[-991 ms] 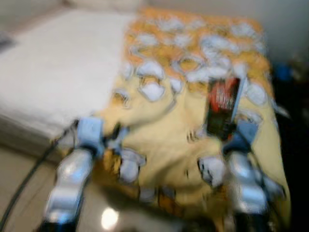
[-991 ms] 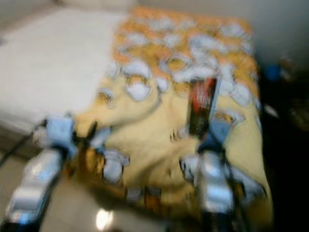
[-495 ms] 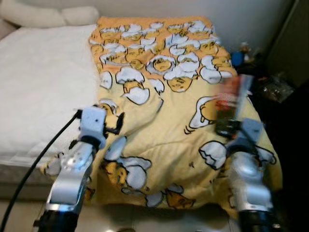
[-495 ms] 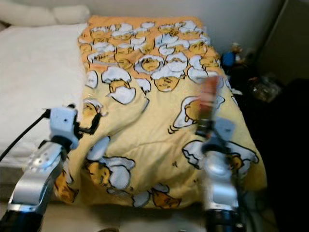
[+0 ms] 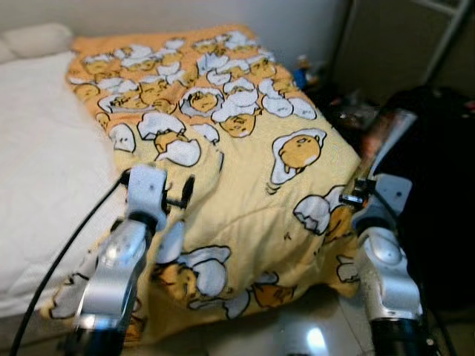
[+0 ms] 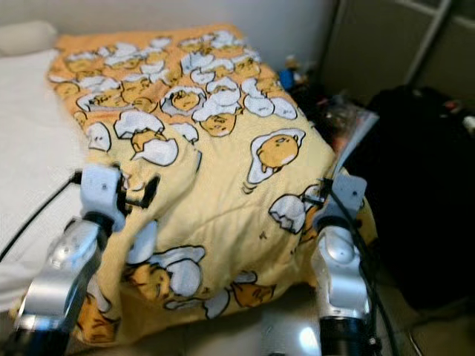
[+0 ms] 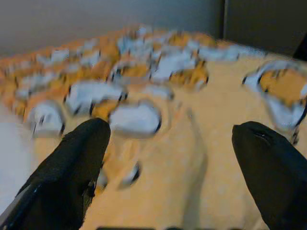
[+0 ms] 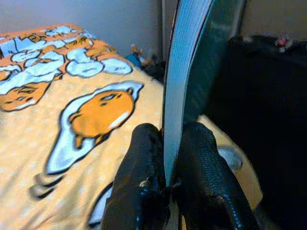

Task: Clean up the room

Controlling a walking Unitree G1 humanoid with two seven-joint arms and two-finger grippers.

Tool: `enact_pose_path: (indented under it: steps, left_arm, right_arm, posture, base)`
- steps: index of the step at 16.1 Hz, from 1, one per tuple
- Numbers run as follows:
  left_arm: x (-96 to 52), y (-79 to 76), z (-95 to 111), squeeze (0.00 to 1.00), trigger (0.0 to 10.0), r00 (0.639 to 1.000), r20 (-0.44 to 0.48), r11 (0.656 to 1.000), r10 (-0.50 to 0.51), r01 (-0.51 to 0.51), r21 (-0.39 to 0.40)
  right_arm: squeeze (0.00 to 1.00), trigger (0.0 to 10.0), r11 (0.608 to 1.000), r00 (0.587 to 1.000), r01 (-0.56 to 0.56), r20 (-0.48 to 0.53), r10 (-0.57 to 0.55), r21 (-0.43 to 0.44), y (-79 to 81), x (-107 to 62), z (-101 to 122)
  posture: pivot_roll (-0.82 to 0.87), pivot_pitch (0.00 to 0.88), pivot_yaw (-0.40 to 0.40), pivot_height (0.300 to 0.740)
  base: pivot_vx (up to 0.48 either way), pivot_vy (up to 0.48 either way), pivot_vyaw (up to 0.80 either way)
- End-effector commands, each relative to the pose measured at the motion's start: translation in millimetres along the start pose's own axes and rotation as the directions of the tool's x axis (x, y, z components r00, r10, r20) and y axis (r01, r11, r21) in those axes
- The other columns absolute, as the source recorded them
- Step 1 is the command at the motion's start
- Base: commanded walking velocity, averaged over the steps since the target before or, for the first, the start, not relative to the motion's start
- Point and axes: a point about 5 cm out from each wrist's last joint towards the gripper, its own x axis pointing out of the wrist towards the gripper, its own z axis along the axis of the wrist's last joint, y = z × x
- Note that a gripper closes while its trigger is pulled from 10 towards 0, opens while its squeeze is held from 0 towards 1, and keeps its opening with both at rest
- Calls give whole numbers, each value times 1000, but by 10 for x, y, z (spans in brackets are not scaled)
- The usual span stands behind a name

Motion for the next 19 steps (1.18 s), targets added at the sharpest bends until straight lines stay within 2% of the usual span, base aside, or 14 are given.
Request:
enact_pose_path:
  steps: [1, 2, 5, 7, 11, 14, 19]
  left_arm:
    - [19, 13, 59, 0, 10000, 1000, 17, 1000, 14, -14, 4]
    - [22, 26, 72, 0, 10000, 1000, 20, 1000, 19, -19, 1]
    - [23, 71, 80, 0, 10000, 999, 21, 999, 35, -35, 4]
    - [5, 46, 86, 0, 10000, 1000, 19, 1000, 17, -17, 8]
    - [-23, 54, 56, 0, 10000, 1000, 9, 1000, 19, -19, 14]
    - [-30, 63, 52, 0, 10000, 1000, 7, 1000, 22, -22, 12]
    - [-26, 51, 67, 0, 10000, 1000, 11, 1000, 21, -21, 10]
  right_arm:
    - [0, 10000, 999, 997, -50, 52, 49, 3, 105, 39, 135]
    - [0, 10000, 998, 996, -65, 63, 65, -3, 154, 58, 174]
    - [0, 10000, 994, 990, -112, 85, 113, -18, 221, 56, 220]
    - [0, 10000, 996, 991, -92, 98, 90, 17, 195, 52, 248]
    - [0, 10000, 995, 993, -98, 63, 99, -12, 152, 41, 186]
    - [0, 10000, 999, 998, -49, 41, 49, -15, 77, 45, 152]
    - [0, 10000, 998, 998, -61, 34, 61, -23, 92, 37, 146]
  posture:
    - [142, 0, 32, 740]
    - [144, 0, 15, 740]
    - [144, 0, 37, 740]
    - [152, 0, 35, 740]
    - [150, 0, 17, 740]
    - [146, 0, 14, 740]
    - [148, 0, 16, 740]
  base:
    - [0, 405, 0]
    - [0, 409, 0]
    - [0, 416, 0]
    - [0, 420, 0]
    - [0, 421, 0]
    - [0, 419, 0]
    - [0, 420, 0]
